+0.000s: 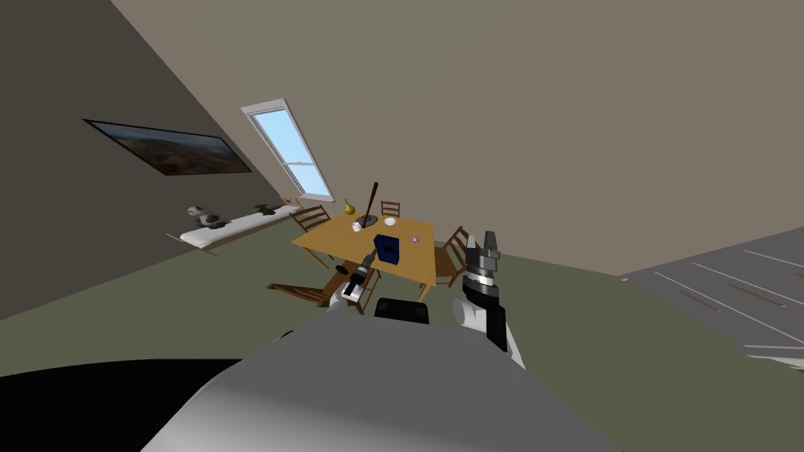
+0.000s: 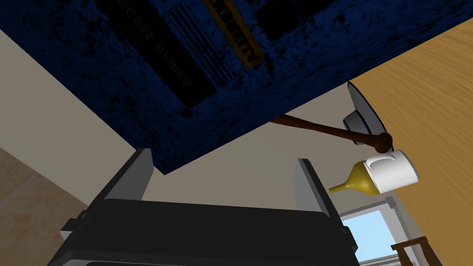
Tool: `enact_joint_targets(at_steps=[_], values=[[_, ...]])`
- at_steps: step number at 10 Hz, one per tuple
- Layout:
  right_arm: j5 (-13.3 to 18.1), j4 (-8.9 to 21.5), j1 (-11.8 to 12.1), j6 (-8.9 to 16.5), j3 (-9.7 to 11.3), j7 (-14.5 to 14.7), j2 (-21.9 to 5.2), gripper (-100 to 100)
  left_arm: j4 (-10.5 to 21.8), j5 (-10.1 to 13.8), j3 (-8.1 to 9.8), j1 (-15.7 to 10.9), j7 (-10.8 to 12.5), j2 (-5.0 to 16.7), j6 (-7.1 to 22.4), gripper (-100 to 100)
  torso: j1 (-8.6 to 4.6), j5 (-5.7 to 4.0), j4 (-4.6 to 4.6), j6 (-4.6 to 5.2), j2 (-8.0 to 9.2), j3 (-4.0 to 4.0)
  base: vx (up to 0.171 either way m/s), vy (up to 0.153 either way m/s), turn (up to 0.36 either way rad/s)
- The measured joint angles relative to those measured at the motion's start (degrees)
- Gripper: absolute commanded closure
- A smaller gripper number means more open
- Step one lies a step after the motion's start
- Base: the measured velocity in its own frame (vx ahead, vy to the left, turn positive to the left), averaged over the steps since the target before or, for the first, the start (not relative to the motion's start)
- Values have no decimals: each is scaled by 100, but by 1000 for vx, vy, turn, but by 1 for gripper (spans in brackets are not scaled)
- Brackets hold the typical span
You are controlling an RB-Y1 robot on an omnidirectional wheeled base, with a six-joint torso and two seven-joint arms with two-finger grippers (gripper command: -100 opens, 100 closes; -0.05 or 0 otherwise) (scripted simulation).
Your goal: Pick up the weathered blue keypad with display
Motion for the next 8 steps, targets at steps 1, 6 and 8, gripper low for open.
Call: enact_joint_targets(at_steps=[1,6,8], values=[[0,0,0,0,0,0,0,0,91,-9,-5,-22,-23,11,-4,-100,0,0,0,-1,1,0,13,9,-19],[0,0,0,0,0,0,0,0,827,-38,4,-301,-161,78,-182,-100,-1,0,0,-1,3,2,12,7,-23],[0,0,0,0,0,0,0,0,1154,-48,13,-443,-226,105,-275,-100,-1,0,0,-1,1,0,14,6,-13]])
